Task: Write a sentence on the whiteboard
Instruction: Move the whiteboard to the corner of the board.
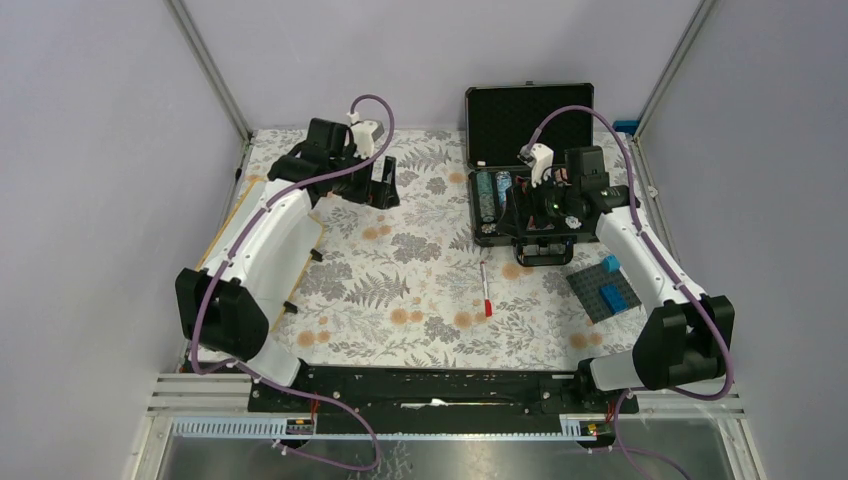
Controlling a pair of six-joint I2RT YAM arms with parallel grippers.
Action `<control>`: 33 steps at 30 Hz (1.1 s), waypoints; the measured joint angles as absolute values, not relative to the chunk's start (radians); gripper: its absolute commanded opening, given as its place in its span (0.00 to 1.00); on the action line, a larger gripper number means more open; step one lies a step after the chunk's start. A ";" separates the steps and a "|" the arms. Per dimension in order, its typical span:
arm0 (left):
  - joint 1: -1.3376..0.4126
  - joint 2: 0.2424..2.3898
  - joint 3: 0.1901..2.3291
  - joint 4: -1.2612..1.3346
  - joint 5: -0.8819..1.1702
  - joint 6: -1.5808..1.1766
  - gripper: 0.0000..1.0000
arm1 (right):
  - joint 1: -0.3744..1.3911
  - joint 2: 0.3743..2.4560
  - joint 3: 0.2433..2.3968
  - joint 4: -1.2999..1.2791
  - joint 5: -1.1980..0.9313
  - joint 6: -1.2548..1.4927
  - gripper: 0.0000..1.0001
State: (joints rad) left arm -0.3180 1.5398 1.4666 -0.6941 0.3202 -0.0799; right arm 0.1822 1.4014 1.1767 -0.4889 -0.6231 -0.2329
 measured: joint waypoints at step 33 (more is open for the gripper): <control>-0.246 1.708 1.365 -1.048 0.056 1.312 0.71 | 0.182 1.406 1.153 -0.549 -0.717 -0.277 1.00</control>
